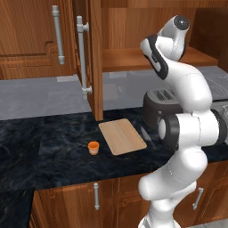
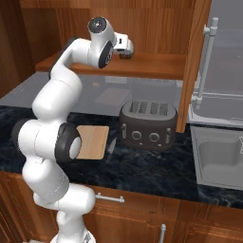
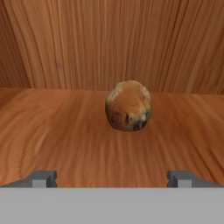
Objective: Pick the bread, place it on the cutting board, pick the jam, place it on the counter, and close the cabinet.
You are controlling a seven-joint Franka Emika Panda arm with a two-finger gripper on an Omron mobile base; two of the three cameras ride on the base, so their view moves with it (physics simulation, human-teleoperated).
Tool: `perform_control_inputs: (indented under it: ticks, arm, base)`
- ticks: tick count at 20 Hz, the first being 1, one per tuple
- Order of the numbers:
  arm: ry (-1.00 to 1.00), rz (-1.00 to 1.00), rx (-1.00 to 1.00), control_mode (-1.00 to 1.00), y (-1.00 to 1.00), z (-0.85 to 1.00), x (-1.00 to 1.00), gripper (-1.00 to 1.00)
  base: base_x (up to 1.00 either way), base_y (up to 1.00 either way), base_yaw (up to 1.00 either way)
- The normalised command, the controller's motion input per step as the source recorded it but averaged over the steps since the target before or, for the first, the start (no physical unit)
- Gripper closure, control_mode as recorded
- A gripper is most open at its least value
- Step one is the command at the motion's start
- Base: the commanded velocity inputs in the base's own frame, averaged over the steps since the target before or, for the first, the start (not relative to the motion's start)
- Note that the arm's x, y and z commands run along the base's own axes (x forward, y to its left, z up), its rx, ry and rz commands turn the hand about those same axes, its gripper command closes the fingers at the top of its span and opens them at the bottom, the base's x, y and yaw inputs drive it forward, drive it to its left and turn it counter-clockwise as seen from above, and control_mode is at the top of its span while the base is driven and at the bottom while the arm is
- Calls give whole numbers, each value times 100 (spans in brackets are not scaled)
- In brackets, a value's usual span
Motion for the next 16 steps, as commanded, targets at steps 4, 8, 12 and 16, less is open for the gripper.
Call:
perform_control_inputs:
  ticks: [4,8,12,16]
  arm:
    - [-1,0,0,-100,0,-6,6,-100]
    - [-1,0,0,-100,0,-9,8,-100]
    - [-1,0,0,-100,0,-9,12,-100]
    - [-1,0,0,-100,0,-5,16,-100]
  base:
    - [0,0,0]
    - [0,0,0]
    - [0,0,0]
    - [0,0,0]
